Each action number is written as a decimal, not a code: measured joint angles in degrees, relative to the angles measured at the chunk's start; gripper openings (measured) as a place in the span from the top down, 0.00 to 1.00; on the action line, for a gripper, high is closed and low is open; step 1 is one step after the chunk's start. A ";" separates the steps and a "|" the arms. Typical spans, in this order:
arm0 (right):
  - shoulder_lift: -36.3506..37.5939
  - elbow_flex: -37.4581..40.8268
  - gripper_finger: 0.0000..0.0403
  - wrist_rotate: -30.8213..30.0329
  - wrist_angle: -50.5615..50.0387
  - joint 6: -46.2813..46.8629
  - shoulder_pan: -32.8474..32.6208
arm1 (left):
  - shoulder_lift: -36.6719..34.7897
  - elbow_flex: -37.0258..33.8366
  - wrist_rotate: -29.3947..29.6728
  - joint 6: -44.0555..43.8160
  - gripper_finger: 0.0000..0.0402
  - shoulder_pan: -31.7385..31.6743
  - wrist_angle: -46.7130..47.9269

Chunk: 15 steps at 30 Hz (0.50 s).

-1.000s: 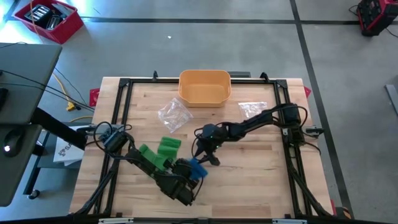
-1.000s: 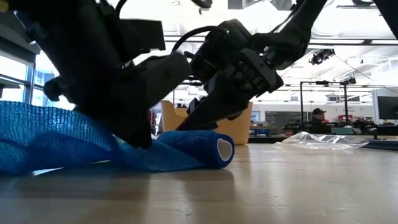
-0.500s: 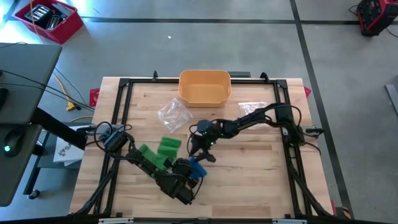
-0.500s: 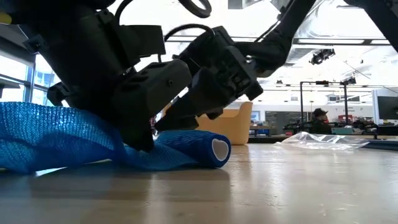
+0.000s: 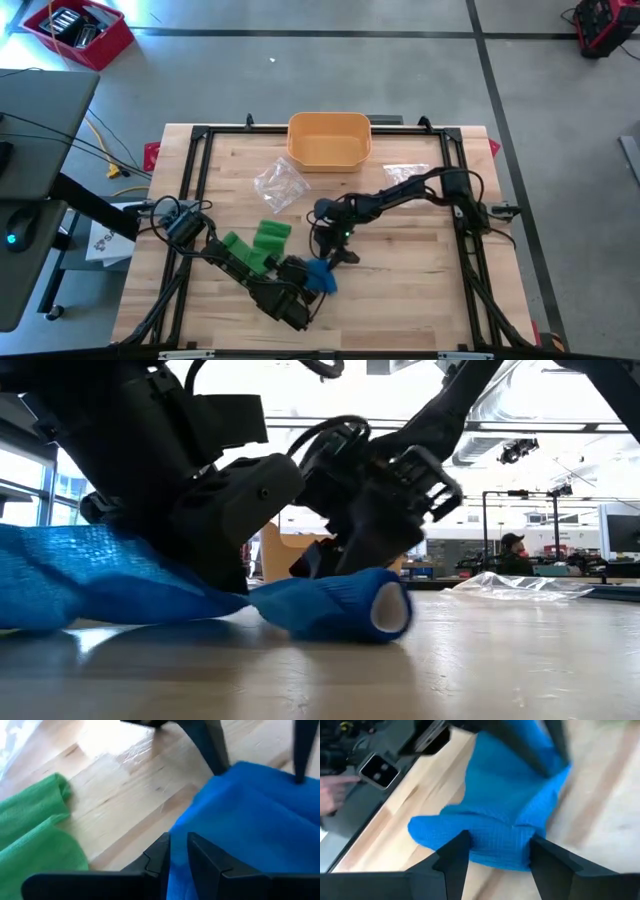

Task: Roll bandage
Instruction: Roll the blue bandage

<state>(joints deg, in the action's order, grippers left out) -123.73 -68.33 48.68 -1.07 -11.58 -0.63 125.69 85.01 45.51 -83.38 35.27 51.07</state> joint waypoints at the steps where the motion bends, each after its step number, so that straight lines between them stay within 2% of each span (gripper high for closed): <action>1: 0.03 0.21 0.54 0.00 -0.39 -0.39 -0.68 | 0.00 0.00 0.30 1.09 0.85 0.00 -0.89; 6: 1.30 2.68 0.62 -0.43 -2.96 -1.15 -3.97 | 0.02 0.03 0.46 6.40 0.85 0.00 -4.94; 9: 4.49 6.12 0.69 -3.87 -4.40 -0.54 -5.82 | 0.36 0.09 0.47 7.04 0.85 0.00 -5.57; 13: 10.89 13.62 0.82 -8.76 -3.22 2.61 -7.40 | 1.34 0.05 0.60 7.08 0.85 0.00 -6.17; 15: 14.58 18.52 0.89 -10.60 0.91 5.24 -8.08 | 1.89 0.04 1.10 7.06 0.85 0.00 -6.73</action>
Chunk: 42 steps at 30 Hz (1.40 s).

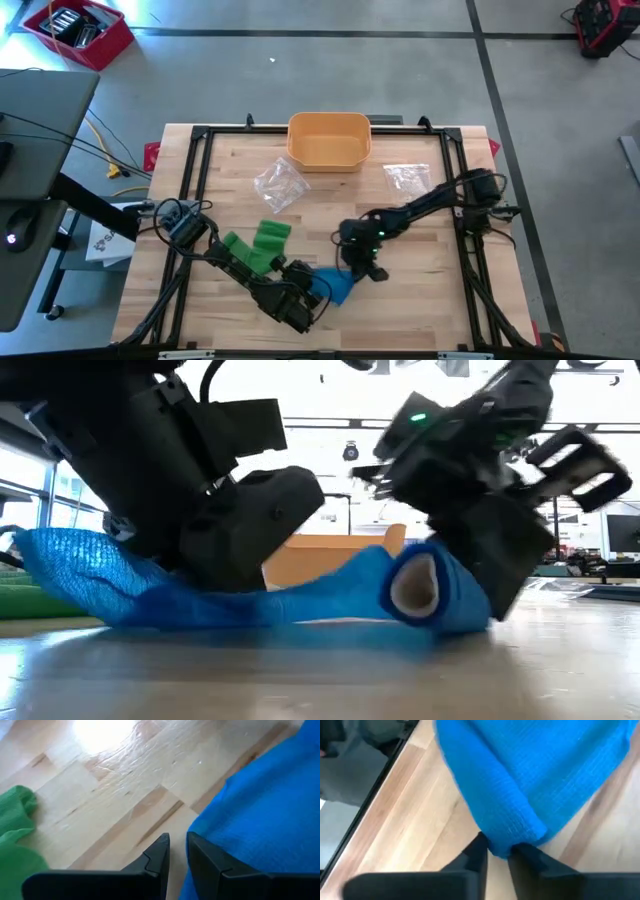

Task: Roll bandage
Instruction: Roll the blue bandage

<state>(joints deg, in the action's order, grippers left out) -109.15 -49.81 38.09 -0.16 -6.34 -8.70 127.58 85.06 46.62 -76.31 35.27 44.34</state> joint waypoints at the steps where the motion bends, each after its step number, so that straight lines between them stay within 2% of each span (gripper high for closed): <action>1: 1.42 2.34 0.93 -1.20 2.89 1.44 -0.37 | 0.32 0.00 0.41 0.07 0.85 0.00 -0.35; 3: 4.32 7.43 0.98 -4.09 9.32 4.75 -1.20 | 0.90 0.07 1.13 0.06 0.85 0.02 -1.21; 6: 7.72 14.36 0.97 -9.18 17.29 9.99 -3.26 | 1.63 0.13 1.99 0.04 0.85 0.02 -1.96; 10: 12.40 21.27 0.99 -18.42 22.84 14.97 -8.79 | 1.87 0.15 2.81 2.13 0.85 -0.05 -2.09; 14: 16.59 23.94 0.99 -26.63 23.63 15.82 -17.53 | 2.04 0.30 4.42 7.67 0.85 -0.66 -3.19; 17: 18.73 23.31 0.99 -31.49 23.88 15.53 -23.85 | 2.11 0.31 5.23 15.08 0.85 -1.61 -7.73; 24: 19.40 21.06 0.99 -36.57 23.58 15.57 -33.83 | 2.19 0.35 4.67 43.44 0.85 -6.57 -22.17; 28: 19.37 21.04 0.99 -39.80 22.76 18.25 -37.34 | 2.19 0.31 2.80 54.51 0.85 -10.46 -25.18; 36: 19.37 20.99 0.99 -46.15 21.63 20.89 -38.95 | 1.97 0.85 -6.86 61.40 0.84 -15.23 -29.84; 42: 19.37 20.95 0.99 -46.94 22.25 20.91 -38.56 | 0.76 7.18 -6.99 63.98 0.84 -14.73 -28.87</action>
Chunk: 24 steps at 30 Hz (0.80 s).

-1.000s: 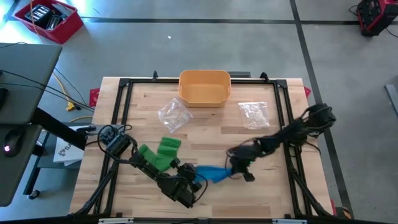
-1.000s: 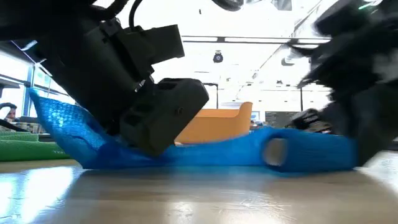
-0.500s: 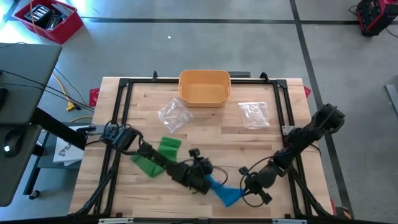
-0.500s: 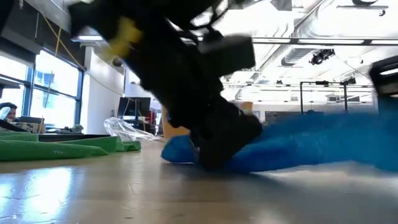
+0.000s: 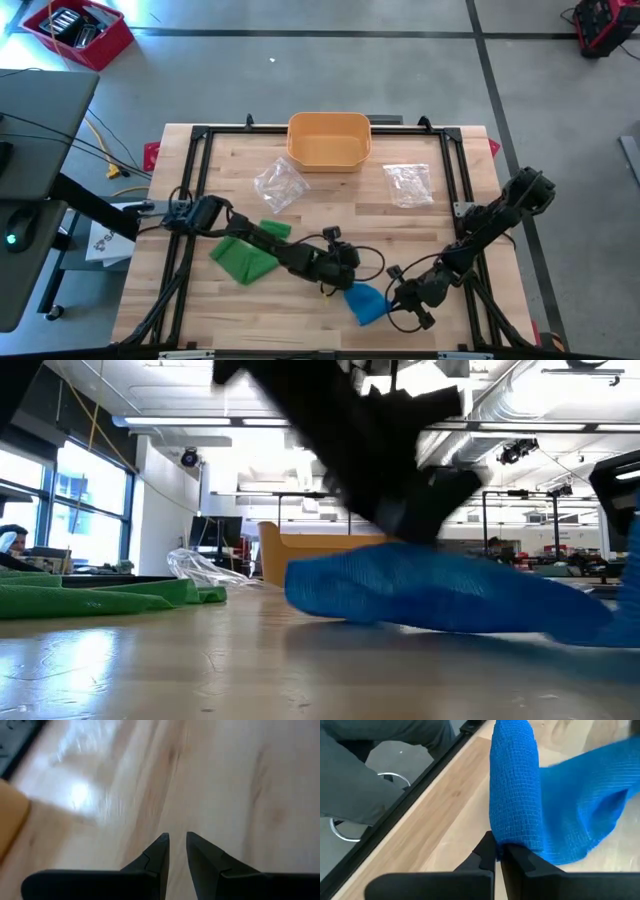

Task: Roll bandage
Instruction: Roll the blue bandage

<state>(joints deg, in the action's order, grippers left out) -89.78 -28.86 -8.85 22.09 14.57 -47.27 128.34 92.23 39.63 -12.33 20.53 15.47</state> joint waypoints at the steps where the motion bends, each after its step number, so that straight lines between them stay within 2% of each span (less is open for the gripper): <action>1: 0.00 0.00 0.99 0.03 0.00 0.04 0.00 | -0.57 1.31 0.05 -0.23 0.84 0.30 0.88; 5: 0.00 0.00 0.99 -0.17 0.12 0.64 -0.08 | -1.36 5.82 -1.17 -4.93 0.84 1.59 7.55; 10: 0.04 -0.04 0.99 -2.48 0.52 1.05 -0.42 | -2.71 6.73 -9.16 -13.31 0.84 4.46 12.74; 12: 0.04 -0.04 0.99 -2.74 0.54 1.10 -0.42 | -2.72 6.73 -10.44 -17.32 0.84 6.14 15.13; 20: 0.04 -0.04 0.99 -3.97 1.01 1.49 -0.42 | -1.90 -0.94 -2.40 -33.73 0.84 12.19 16.40; 24: 0.04 -0.04 0.99 -4.55 1.10 1.68 -0.42 | -1.87 -6.40 -1.39 -39.43 0.84 12.59 15.94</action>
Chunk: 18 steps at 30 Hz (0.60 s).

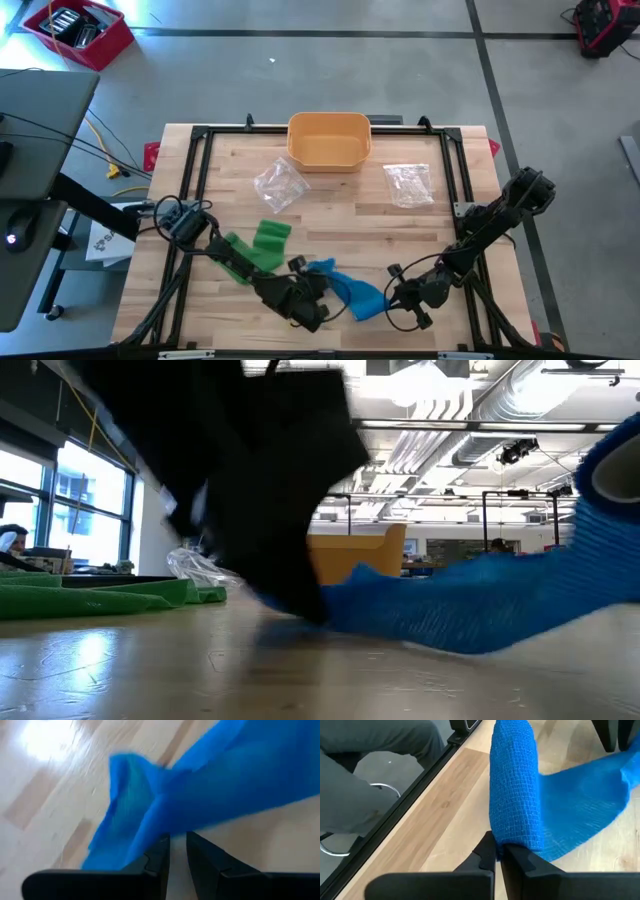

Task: Roll bandage
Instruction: Roll the blue bandage

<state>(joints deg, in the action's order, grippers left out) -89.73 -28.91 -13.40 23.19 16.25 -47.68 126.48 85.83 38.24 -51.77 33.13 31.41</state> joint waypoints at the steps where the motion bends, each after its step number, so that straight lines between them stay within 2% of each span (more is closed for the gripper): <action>1: 0.00 0.00 0.99 0.11 -0.01 0.35 0.00 | -0.01 -0.89 0.17 -1.18 0.84 0.16 -0.36; 7: 0.00 0.00 0.99 1.67 -0.16 0.41 -0.04 | -0.57 -1.86 -0.33 -2.14 0.84 1.37 0.13; 13: 0.00 0.00 0.99 1.63 0.21 0.26 0.00 | -2.81 3.11 -0.03 0.29 0.84 2.36 0.63; 18: 0.00 0.00 0.99 1.30 0.25 0.24 0.04 | -3.35 6.06 8.29 2.11 0.84 0.42 0.79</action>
<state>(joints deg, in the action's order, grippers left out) -89.73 -28.91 -12.10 23.44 16.49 -47.64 123.12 91.89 46.53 -49.65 33.54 32.20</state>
